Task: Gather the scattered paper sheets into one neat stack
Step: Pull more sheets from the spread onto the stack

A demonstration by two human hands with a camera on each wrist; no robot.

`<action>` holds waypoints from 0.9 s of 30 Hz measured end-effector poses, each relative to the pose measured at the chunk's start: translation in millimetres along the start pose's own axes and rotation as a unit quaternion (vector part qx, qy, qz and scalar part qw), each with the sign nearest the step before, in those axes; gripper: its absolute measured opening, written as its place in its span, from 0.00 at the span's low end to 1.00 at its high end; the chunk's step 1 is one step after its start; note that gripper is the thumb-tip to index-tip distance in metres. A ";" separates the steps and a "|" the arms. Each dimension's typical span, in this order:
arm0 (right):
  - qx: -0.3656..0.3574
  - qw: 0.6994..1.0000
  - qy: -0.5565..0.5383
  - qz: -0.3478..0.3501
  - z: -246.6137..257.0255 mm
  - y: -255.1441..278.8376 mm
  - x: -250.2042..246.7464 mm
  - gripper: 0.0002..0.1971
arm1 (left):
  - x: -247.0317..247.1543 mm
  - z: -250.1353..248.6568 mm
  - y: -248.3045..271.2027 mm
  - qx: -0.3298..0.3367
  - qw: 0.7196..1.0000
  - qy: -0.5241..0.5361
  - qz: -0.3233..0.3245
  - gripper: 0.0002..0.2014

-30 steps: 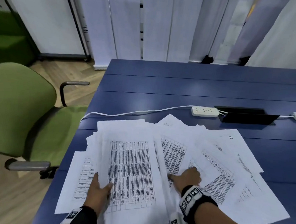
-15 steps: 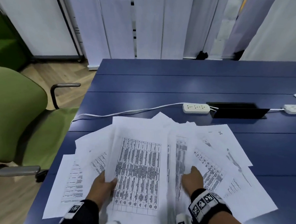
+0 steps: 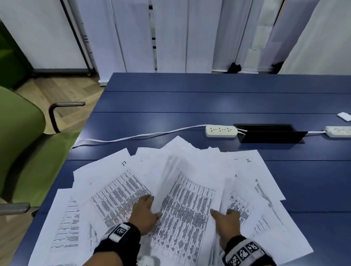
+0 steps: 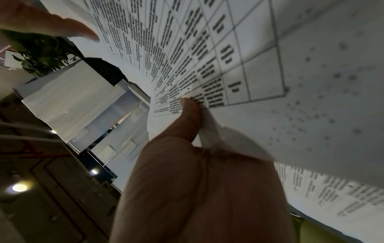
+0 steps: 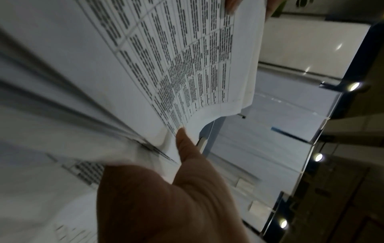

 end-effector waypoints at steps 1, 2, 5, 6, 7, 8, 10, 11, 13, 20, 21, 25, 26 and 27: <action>0.008 0.999 -0.027 0.019 -3.5 -5.7 -0.7 0.32 | 5.1 -5.5 1.0 0.002 1.000 -0.005 0.017 0.31; 0.012 0.998 -0.040 0.039 -2.6 -6.0 -1.4 0.35 | 10.5 -9.5 1.6 0.006 0.999 0.000 0.035 0.30; 0.006 0.994 -0.040 0.105 -0.7 -9.3 0.5 0.36 | 22.2 -21.6 4.8 0.018 0.996 0.051 0.071 0.27; -0.002 0.992 -0.035 0.123 0.8 -10.7 -0.1 0.40 | 25.0 -23.2 5.5 0.017 0.994 0.068 0.082 0.27; 0.009 0.990 -0.035 0.138 -1.6 -15.4 -0.2 0.46 | 27.4 -23.6 5.1 0.014 0.993 0.082 0.090 0.26; 0.018 0.987 -0.041 0.151 1.9 -13.1 -2.9 0.50 | 29.3 -24.8 4.7 0.012 0.991 0.093 0.093 0.25; 0.057 0.977 -0.093 0.183 -2.2 -21.3 -5.7 0.51 | 30.6 -28.1 4.9 0.009 0.988 0.123 0.087 0.22; 0.087 0.964 -0.150 0.200 -5.5 -24.8 -5.9 0.50 | 29.5 -28.7 4.5 0.008 0.986 0.146 0.078 0.20; 0.109 0.936 -0.251 0.222 -9.4 -31.3 -8.9 0.47 | 23.4 -27.0 4.9 -0.007 0.974 0.217 0.057 0.20; 0.100 0.949 -0.206 0.215 -1.5 -36.2 -11.2 0.21 | -32.8 30.9 20.8 -0.042 0.920 0.381 -0.077 0.29; 0.092 0.956 -0.184 0.207 2.3 -35.4 -10.2 0.19 | -41.5 45.3 25.1 -0.061 0.915 0.383 -0.111 0.28; 0.049 0.984 -0.081 0.153 15.2 -34.0 -8.7 0.08 | -71.5 114.0 47.8 -0.171 0.903 0.317 -0.234 0.24; 0.038 0.987 -0.054 0.144 16.4 -36.6 -7.0 0.06 | -74.4 127.9 51.6 -0.202 0.903 0.288 -0.246 0.29; 0.028 0.989 -0.034 0.139 17.7 -39.3 -4.8 0.05 | -76.5 138.6 54.7 -0.223 0.904 0.257 -0.257 0.34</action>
Point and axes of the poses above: each hand's wrist, its own y-axis away from the middle knuckle, its own x-axis out of the palm, z = x × y, the point moved 7 cm from there along -y, towards the middle knuckle, and after that the axes turned 8 degrees about y, right-handed, at the moved point
